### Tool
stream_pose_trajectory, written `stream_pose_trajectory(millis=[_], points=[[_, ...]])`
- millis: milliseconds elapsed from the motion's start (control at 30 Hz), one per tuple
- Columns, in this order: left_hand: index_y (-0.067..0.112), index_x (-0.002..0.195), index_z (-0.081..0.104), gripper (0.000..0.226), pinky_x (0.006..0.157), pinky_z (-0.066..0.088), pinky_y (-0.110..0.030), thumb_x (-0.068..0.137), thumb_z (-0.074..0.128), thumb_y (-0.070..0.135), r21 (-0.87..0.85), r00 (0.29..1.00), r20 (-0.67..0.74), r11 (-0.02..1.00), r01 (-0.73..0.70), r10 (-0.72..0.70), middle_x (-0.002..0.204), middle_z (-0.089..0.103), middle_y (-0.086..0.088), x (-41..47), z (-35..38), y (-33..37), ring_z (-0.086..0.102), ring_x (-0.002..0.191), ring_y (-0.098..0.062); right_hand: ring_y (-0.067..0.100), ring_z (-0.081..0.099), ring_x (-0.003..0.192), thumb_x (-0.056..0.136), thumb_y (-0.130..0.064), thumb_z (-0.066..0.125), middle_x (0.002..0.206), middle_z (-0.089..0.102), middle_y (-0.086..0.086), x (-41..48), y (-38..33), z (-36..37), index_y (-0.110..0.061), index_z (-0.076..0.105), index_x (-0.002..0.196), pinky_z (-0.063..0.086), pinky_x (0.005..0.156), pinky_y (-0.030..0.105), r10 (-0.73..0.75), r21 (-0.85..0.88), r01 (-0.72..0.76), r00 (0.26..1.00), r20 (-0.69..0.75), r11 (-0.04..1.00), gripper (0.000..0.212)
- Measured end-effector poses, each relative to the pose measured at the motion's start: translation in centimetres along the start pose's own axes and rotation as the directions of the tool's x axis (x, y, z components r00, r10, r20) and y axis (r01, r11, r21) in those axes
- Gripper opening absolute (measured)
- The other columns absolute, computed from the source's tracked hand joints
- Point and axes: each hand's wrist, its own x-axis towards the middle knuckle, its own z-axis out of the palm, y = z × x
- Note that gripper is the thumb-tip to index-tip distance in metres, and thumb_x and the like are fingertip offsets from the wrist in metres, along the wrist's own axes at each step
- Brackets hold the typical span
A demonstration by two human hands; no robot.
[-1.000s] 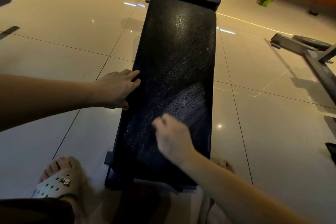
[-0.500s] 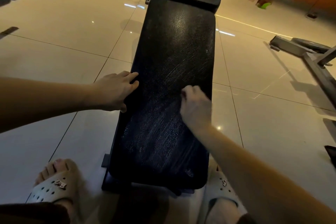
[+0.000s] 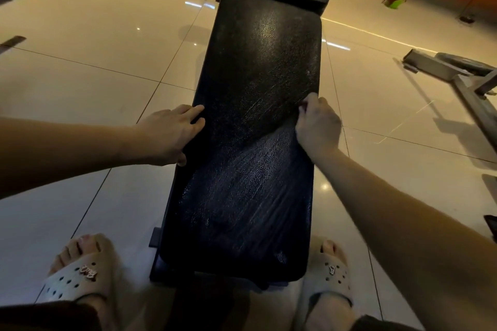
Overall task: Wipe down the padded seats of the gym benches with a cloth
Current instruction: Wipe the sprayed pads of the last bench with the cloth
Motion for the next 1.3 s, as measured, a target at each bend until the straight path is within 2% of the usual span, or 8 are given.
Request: stream_pose_trajectory(millis=[167, 333, 467, 600, 767, 967, 1167, 1300], points=[[0.01, 0.16, 0.013, 0.109, 0.111, 0.04, -0.038, 0.082, 0.074, 0.057, -0.009, 1.0, -0.004, 1.0, 0.003, -0.003, 0.169, 0.001, -0.014, 0.1, 0.0, -0.1, 0.015, 0.152, -0.03, 0.021, 0.056, 0.075, 0.094, -0.013, 0.064, 0.091, 0.055, 0.004, -8.2, -8.3, 1.2, -0.014, 0.059, 0.105, 0.046, 0.058, 0.028, -0.252, 0.191, 0.236, 0.966, 0.064, 0.953, 0.012], [0.011, 0.16, 0.011, 0.107, 0.111, 0.041, -0.038, 0.084, 0.072, 0.056, -0.014, 1.0, -0.004, 1.0, 0.0, 0.0, 0.169, -0.001, -0.013, -0.2, 0.1, -0.2, 0.014, 0.153, -0.03, 0.025, 0.057, 0.08, 0.093, -0.019, 0.068, 0.098, 0.056, 0.006, -12.4, -7.3, -1.4, -0.014, 0.06, 0.112, 0.046, 0.057, 0.036, -0.695, 0.373, 0.594, 0.674, 0.252, 0.712, 0.021], [0.012, 0.16, 0.009, 0.107, 0.111, 0.041, -0.037, 0.086, 0.071, 0.056, -0.012, 1.0, 0.007, 1.0, -0.006, 0.006, 0.169, -0.003, -0.013, -0.3, -0.1, -0.2, 0.012, 0.154, -0.029, 0.018, 0.062, 0.102, 0.097, -0.026, 0.067, 0.113, 0.064, -0.002, -8.0, -4.1, -3.9, -0.022, 0.059, 0.12, 0.055, 0.088, 0.037, -0.155, 0.455, 0.004, 0.943, 0.294, 0.89, 0.024], [0.012, 0.161, 0.009, 0.107, 0.112, 0.04, -0.037, 0.085, 0.072, 0.056, -0.011, 1.0, 0.01, 1.0, 0.004, -0.004, 0.169, -0.003, -0.012, -0.2, -0.1, 0.0, 0.013, 0.154, -0.028, 0.022, 0.06, 0.115, 0.092, -0.013, 0.071, 0.122, 0.065, 0.006, -1.1, -1.4, -6.6, -0.012, 0.062, 0.13, 0.054, 0.09, 0.029, 0.331, 0.65, -0.538, 0.843, 0.424, 0.536, 0.039], [0.012, 0.161, 0.009, 0.107, 0.113, 0.038, -0.036, 0.086, 0.071, 0.055, -0.027, 1.0, 0.016, 1.0, 0.005, -0.004, 0.169, -0.004, -0.012, -0.1, -0.2, -0.1, 0.012, 0.154, -0.028, 0.01, 0.06, 0.103, 0.091, -0.002, 0.066, 0.108, 0.064, -0.003, -1.6, -1.4, -7.8, -0.018, 0.062, 0.111, 0.05, 0.092, 0.02, 0.094, 0.585, -0.052, 0.995, -0.042, 0.809, 0.025], [0.011, 0.16, 0.011, 0.107, 0.111, 0.04, -0.036, 0.085, 0.071, 0.057, -0.02, 1.0, 0.006, 1.0, -0.007, 0.007, 0.169, -0.002, -0.013, -0.2, -0.3, -0.2, 0.013, 0.154, -0.028, 0.023, 0.052, 0.124, 0.086, -0.014, 0.067, 0.129, 0.056, 0.002, -9.5, 0.4, -2.9, -0.014, 0.064, 0.118, 0.046, 0.105, 0.042, -0.284, 0.248, 0.236, 0.941, 0.183, 0.94, 0.032], [0.01, 0.16, 0.011, 0.108, 0.111, 0.04, -0.036, 0.085, 0.071, 0.058, -0.019, 1.0, -0.001, 1.0, -0.009, 0.009, 0.169, -0.002, -0.013, -0.3, -0.3, -0.1, 0.014, 0.153, -0.028, 0.025, 0.053, 0.105, 0.092, -0.056, 0.063, 0.118, 0.053, 0.007, -8.3, -2.2, -3.8, -0.012, 0.058, 0.119, 0.05, 0.087, 0.039, 0.011, 0.021, -0.013, 0.996, 0.093, 1.0, 0.052], [0.011, 0.16, 0.012, 0.108, 0.111, 0.04, -0.036, 0.084, 0.072, 0.058, -0.022, 1.0, -0.001, 1.0, -0.007, 0.007, 0.169, -0.002, -0.013, -0.3, -0.3, -0.2, 0.014, 0.153, -0.028, 0.029, 0.052, 0.11, 0.095, -0.037, 0.063, 0.118, 0.057, 0.011, -7.1, -3.8, -3.1, -0.007, 0.058, 0.119, 0.047, 0.091, 0.039, 0.164, -0.055, -0.157, 0.974, 0.154, 0.986, 0.039]])
